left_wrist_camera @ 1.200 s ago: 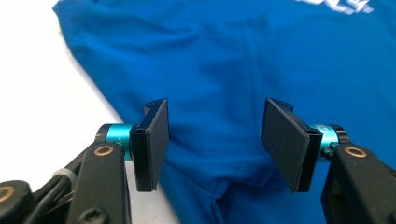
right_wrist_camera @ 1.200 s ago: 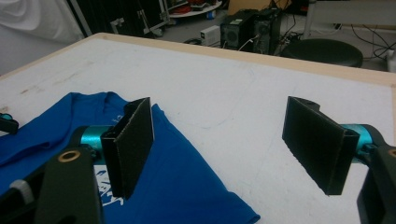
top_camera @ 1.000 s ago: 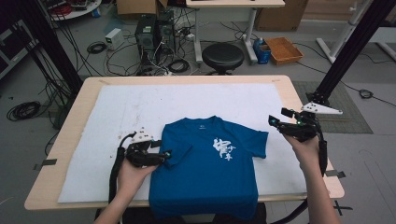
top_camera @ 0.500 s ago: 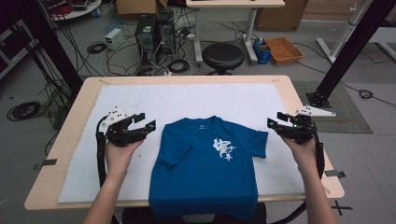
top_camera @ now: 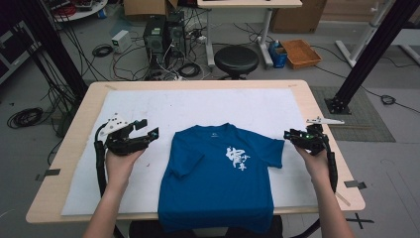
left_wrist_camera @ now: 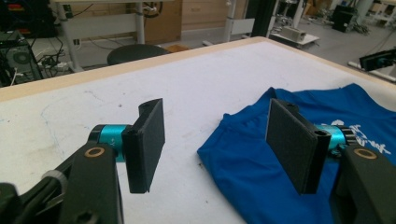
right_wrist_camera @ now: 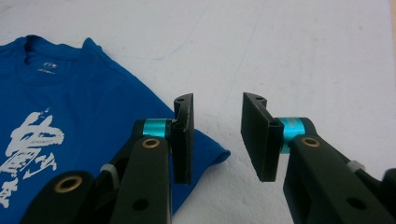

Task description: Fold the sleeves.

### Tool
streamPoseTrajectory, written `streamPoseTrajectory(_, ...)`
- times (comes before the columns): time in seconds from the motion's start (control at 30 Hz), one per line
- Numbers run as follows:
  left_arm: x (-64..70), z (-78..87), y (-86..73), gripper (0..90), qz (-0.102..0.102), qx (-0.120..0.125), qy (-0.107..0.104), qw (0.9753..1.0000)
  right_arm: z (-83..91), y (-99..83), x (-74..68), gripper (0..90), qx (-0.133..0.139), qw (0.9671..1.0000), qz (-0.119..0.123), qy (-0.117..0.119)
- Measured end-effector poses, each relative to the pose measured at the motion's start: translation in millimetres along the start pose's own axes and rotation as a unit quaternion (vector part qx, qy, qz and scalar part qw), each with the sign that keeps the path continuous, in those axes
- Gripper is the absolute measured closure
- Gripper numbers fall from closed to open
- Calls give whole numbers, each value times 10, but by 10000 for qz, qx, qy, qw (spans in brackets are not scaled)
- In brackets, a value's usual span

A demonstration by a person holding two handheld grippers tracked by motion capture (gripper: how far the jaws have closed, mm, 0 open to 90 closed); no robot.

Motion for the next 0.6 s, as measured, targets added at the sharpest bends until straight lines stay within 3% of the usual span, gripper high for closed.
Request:
streamPoseTrajectory(0.17, -38, 62, 37, 376, 22, 6, -74, 10000, -106, -62, 29, 627, -257, 9994, -176, -172)
streamPoseTrajectory(0.37, -62, 117, 75, 376, 2, 28, -152, 9999, -171, -111, 42, 615, -427, 9984, -200, -307)
streamPoseTrajectory(0.6, -60, 135, 88, 376, -30, 9, -122, 9999, -256, -187, 13, 744, -702, 9970, -93, -306)
Point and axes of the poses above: each handheld gripper's, and its own axes: z roughly backward along the jaws, y roughly out of its top, x roughly to its right, the point moved 3 cm from there along -z, roughly forward along the jaws, and after that the axes turned 13 degrees about x, right-handed, at the moved point
